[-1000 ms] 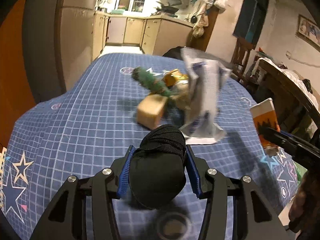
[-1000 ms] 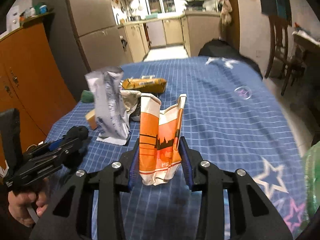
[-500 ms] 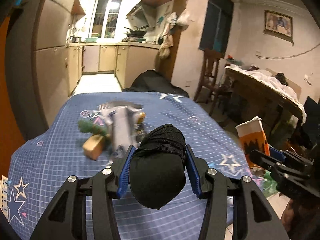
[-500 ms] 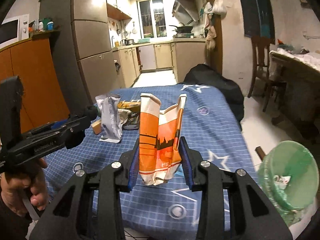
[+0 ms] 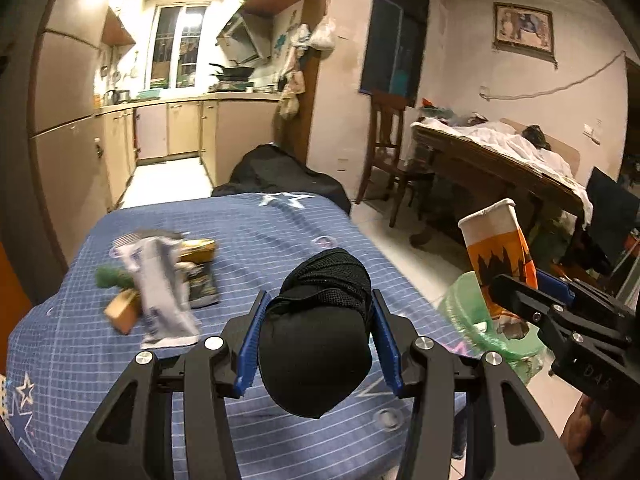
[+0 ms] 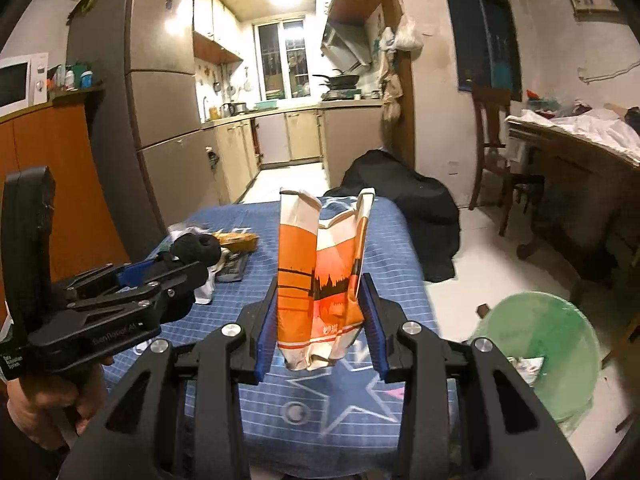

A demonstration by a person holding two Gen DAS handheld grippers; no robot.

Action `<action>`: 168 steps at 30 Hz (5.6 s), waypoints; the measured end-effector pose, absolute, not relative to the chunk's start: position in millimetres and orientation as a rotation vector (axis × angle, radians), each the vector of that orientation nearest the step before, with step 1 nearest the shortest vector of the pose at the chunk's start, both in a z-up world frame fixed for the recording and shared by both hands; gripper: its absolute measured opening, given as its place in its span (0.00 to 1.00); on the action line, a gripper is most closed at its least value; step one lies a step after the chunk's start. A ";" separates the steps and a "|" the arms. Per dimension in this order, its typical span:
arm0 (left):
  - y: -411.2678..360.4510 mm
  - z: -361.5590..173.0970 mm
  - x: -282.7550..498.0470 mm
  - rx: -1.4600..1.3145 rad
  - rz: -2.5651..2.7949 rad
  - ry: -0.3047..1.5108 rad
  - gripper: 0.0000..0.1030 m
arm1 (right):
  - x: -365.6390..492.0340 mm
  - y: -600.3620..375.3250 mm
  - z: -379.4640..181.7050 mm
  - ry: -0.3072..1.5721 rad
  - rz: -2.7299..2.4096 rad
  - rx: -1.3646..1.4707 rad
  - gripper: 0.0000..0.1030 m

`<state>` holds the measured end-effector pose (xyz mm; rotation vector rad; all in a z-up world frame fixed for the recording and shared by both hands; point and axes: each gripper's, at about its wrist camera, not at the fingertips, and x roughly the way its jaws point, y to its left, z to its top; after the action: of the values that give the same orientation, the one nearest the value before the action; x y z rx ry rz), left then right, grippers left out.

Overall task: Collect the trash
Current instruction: 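Carry the sock and carton over the green bin, then open both tools to drop the sock and carton into the bin, then swing both tools back toward the table, then grasp the white wipes pack with the left tool while the right tool grasps the black Face tissue pack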

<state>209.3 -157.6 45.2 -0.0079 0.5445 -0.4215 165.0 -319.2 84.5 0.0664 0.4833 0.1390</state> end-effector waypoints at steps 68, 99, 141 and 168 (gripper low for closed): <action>-556.1 -101.9 344.8 0.226 -0.830 0.958 0.61 | 209.4 -627.0 -42.0 0.945 -0.188 0.392 0.49; -395.8 -49.5 274.2 0.226 -0.771 0.789 0.70 | 131.0 -501.0 9.8 0.589 -0.106 0.241 0.79; -27.2 -50.5 349.6 -0.135 -0.123 0.731 0.36 | 208.0 -292.7 -8.7 0.709 0.301 0.110 0.84; 85.3 -64.2 293.6 -0.337 -0.139 0.773 0.36 | 422.3 -124.6 -40.8 0.905 0.405 -0.046 0.56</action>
<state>293.6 85.3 -64.2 -0.3374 0.7731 -0.1385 422.3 -124.6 -40.8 -0.0455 0.9046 0.4054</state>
